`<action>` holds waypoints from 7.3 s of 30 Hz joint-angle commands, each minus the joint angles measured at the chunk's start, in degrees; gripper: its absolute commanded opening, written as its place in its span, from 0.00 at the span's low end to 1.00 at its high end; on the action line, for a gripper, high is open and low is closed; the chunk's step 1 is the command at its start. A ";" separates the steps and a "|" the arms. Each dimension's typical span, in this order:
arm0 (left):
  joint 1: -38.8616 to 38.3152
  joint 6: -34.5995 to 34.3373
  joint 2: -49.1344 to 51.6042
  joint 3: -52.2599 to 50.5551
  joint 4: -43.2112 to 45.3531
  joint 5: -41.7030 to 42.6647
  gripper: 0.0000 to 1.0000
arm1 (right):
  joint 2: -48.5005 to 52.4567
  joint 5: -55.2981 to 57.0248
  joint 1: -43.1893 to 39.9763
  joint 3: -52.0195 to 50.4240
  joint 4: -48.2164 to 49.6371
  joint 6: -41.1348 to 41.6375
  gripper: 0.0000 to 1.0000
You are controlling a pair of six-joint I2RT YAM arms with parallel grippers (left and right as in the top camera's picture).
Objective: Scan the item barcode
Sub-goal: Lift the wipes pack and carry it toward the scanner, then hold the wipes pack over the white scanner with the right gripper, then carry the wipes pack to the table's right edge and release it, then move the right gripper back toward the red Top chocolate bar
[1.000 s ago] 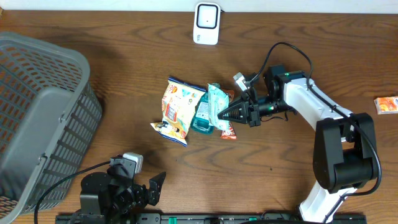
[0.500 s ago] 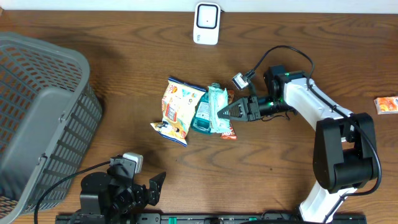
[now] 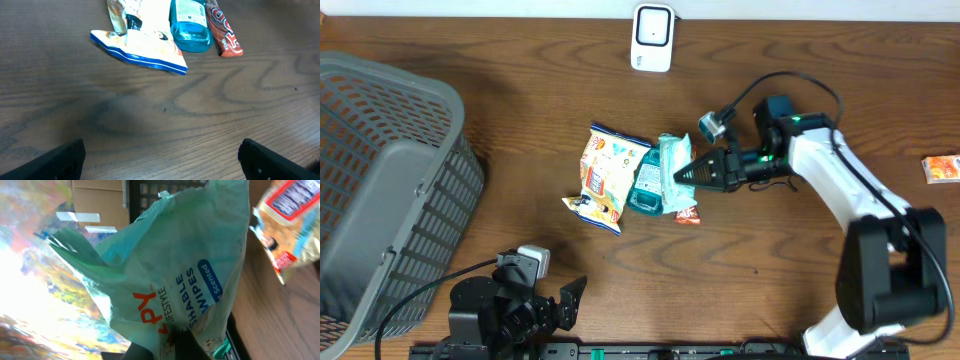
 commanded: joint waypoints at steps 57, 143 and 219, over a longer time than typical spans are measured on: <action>0.09 0.57 -0.28 0.52 -0.15 -0.28 0.98 | 46.64 89.99 13.53 70.69 34.80 11.10 0.01; 0.09 0.57 -0.28 0.52 -0.15 -0.28 0.98 | -9.68 81.77 -14.56 73.66 -24.02 35.65 0.99; 0.09 0.57 -0.24 0.52 -0.15 -0.28 0.98 | -14.80 82.47 23.02 0.33 3.21 39.74 0.99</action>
